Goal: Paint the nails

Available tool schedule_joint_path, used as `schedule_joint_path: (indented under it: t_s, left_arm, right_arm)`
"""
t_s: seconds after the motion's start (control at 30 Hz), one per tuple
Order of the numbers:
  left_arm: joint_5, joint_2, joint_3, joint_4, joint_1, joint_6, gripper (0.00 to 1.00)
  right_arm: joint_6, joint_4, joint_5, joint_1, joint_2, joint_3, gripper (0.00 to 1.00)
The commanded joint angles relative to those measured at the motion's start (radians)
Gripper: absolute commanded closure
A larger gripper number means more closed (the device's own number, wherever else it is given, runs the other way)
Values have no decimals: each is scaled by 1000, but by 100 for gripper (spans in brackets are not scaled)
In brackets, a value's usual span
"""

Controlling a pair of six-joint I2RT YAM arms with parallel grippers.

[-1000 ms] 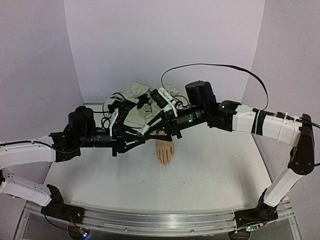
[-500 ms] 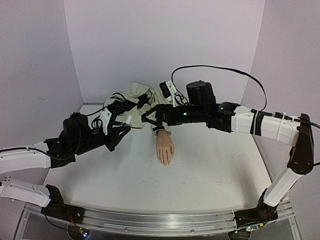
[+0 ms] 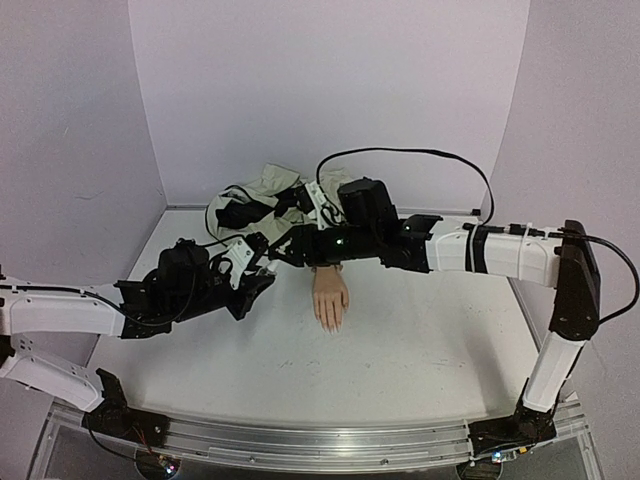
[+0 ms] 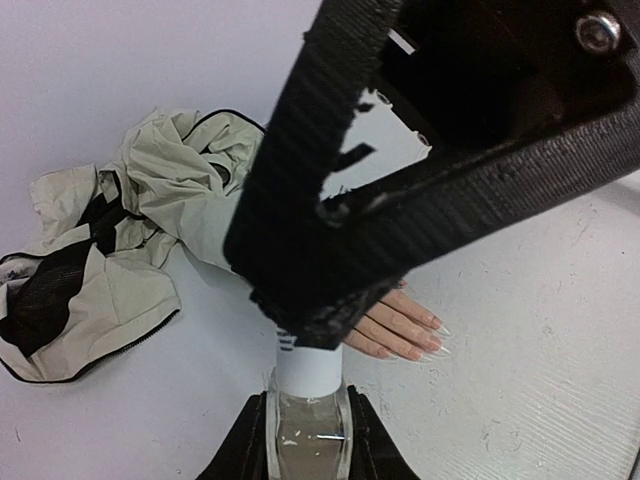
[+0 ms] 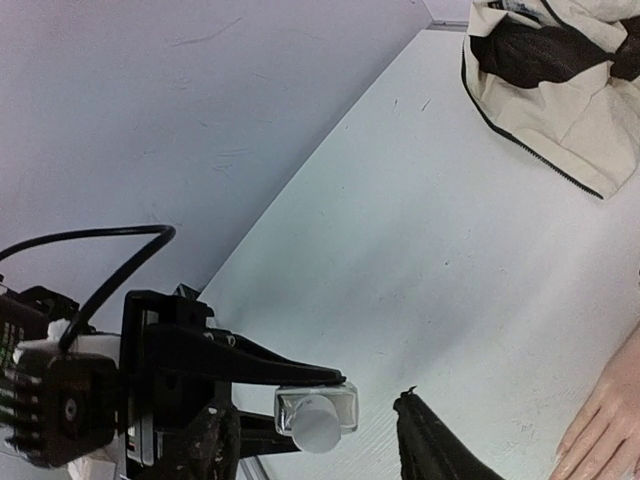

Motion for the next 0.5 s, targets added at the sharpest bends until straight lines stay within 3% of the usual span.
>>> schedule_joint_path:
  t_s: [0.0,0.27,0.47]
  left_arm:
    - [-18,0,62,43,-15,4,100]
    - [-26,-2,57,43,-26,-24,100]
    - [-42,-20,56,43,-30,-27,100]
  right_arm:
    - [12,60,15,7,-1,21,48]
    - [10,78,-24,7,16,8,58]
    - [19,92,-59,7,29,10,55]
